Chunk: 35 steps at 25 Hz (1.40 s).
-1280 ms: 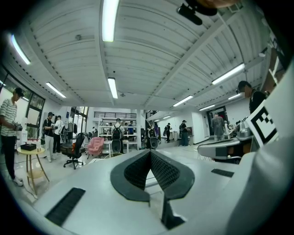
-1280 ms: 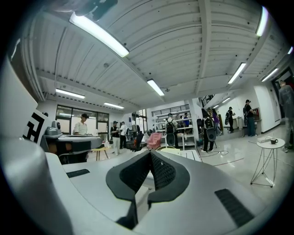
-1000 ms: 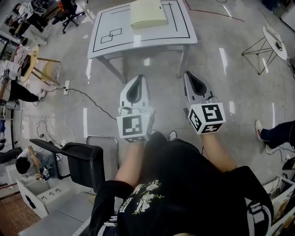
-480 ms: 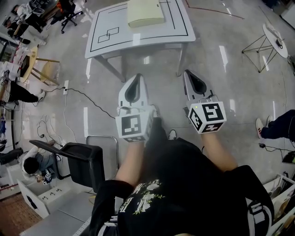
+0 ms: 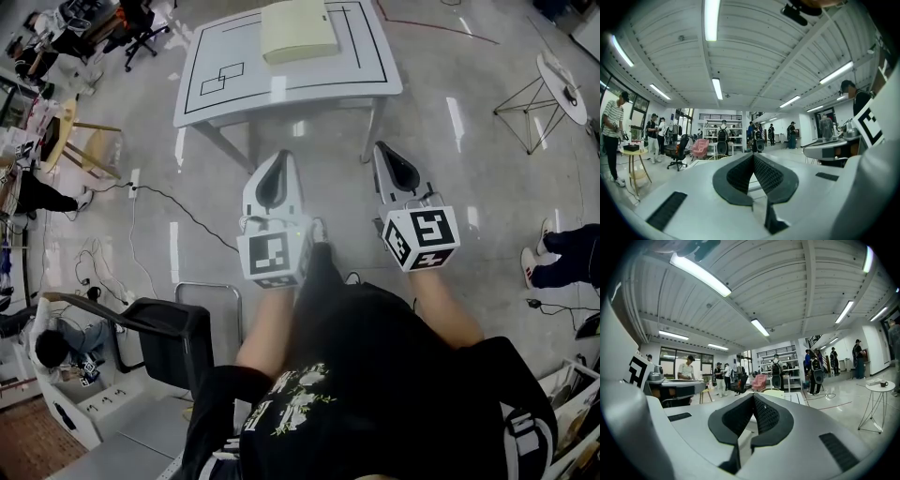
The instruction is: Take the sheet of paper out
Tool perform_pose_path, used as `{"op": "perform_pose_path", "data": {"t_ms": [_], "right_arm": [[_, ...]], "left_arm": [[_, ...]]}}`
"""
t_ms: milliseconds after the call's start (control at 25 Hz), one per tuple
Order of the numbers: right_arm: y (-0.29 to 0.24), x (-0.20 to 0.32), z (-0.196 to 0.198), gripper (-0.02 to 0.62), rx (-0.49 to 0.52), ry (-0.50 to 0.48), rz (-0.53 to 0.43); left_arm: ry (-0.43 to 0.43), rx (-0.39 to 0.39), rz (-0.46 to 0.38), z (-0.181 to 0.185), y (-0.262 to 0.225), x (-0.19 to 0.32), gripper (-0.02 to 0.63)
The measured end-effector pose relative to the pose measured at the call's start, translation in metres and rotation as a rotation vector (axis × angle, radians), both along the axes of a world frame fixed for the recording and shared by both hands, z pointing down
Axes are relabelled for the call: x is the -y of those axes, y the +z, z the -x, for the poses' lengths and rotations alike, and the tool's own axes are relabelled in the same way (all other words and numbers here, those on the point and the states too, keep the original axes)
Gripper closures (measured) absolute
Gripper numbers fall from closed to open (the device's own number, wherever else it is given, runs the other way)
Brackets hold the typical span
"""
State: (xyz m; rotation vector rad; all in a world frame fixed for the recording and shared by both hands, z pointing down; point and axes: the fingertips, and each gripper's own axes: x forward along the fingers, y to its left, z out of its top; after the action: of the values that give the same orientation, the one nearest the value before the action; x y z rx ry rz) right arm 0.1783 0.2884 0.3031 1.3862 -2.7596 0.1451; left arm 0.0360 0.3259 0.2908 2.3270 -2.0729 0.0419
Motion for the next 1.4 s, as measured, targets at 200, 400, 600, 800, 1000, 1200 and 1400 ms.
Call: {"op": "perform_pose_path", "data": {"t_ms": [200,400,600,800,1000,1200,1400], "right_arm": [[-0.002,0.022,0.008,0.595,-0.011,-0.009,-0.003],[0.003,0.048,0.012,0.595,-0.014,-0.005,0.008],[0.003,0.072,0.020,0.595,-0.014,-0.002,0.023],[-0.001,0.096,0.035,0.595,-0.013,0.002,0.030],[-0.001,0.118,0.048,0.595,-0.006,0.024,0.038],[-0.005,0.138,0.068,0.595,-0.011,0.035,0.032],[-0.007,0.158,0.089,0.595,-0.012,0.051,0.022]], "left_arm": [[-0.009,-0.004,-0.001,0.008,-0.001,0.024,0.606],[-0.010,-0.013,0.014,0.013,0.005,0.051,0.606],[-0.002,-0.008,0.021,0.019,0.003,0.076,0.606],[0.011,-0.005,0.027,0.032,-0.003,0.102,0.606],[0.034,0.004,0.035,0.046,-0.004,0.125,0.606],[0.048,-0.033,0.029,0.065,-0.009,0.145,0.606],[0.063,-0.027,0.030,0.085,-0.005,0.166,0.606]]}}
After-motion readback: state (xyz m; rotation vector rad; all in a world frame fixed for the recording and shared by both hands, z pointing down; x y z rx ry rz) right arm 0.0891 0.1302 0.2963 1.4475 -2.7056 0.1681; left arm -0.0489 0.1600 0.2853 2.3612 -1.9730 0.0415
